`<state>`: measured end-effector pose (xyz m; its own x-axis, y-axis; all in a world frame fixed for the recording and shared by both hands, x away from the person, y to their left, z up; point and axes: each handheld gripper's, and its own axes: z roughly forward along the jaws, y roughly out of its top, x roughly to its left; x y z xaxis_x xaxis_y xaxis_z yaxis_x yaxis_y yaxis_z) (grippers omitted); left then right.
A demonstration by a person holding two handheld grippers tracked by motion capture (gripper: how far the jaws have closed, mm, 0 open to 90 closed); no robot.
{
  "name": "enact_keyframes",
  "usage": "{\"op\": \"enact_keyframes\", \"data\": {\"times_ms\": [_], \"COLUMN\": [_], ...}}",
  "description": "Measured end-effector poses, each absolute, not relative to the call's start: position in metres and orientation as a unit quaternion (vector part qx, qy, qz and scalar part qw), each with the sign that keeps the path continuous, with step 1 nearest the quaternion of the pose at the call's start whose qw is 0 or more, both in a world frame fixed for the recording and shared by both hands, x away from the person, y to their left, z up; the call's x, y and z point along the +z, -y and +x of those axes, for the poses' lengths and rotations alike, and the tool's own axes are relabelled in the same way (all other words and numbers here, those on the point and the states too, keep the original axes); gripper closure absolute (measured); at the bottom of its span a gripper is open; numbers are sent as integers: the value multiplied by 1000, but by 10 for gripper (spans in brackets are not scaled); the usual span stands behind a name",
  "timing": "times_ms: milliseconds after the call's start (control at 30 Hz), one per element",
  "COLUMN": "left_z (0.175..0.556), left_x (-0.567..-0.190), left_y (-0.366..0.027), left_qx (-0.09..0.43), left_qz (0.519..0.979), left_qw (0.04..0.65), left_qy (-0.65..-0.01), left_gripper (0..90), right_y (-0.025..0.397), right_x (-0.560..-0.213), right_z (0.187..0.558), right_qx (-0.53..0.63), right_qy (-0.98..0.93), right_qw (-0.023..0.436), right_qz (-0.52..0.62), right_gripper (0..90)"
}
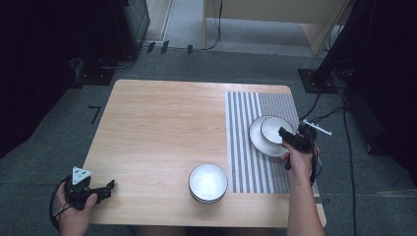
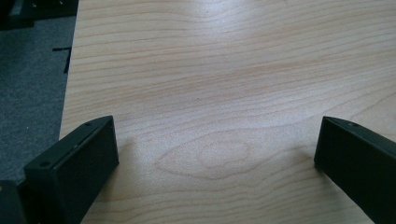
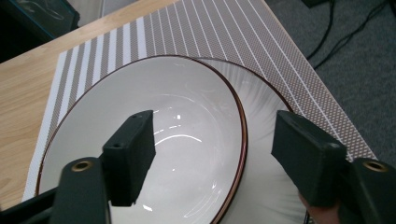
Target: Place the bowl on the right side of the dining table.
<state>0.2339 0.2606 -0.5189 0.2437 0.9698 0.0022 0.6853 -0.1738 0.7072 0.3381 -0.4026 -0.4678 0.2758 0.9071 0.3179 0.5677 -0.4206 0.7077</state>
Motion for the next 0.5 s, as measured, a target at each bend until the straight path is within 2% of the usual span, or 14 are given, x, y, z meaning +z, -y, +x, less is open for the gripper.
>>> {"op": "enact_keyframes", "data": {"times_ms": [133, 500], "left_z": [234, 234], "left_x": [-519, -519], "left_y": [-261, -261], "left_qx": [236, 236], "left_qz": [729, 729], "left_qw": [301, 301], "left_qy": [-568, -568], "left_gripper": [0, 0], "right_y": [402, 395], "right_x": [-465, -459], "right_z": [333, 325], "right_qx": [384, 386], "right_qy": [-479, -519], "right_qw": [256, 250], "right_qz": [747, 721], "right_gripper": [148, 30]}}
